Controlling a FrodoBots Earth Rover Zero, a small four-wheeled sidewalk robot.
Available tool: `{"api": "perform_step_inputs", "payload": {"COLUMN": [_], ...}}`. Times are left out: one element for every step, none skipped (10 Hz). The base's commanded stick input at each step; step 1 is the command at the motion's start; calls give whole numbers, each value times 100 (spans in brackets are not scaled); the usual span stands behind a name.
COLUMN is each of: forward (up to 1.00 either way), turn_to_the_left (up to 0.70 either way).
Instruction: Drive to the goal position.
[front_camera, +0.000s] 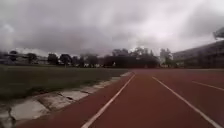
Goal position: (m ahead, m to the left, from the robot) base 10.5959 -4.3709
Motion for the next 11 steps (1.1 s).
{"api": "perform_step_inputs", "payload": {"forward": [0,0,0,0,0,0,0,0,0,0,0], "turn_to_the_left": [0,2,11,9,10,-34,-70,-70,-70,-70,-70]}}
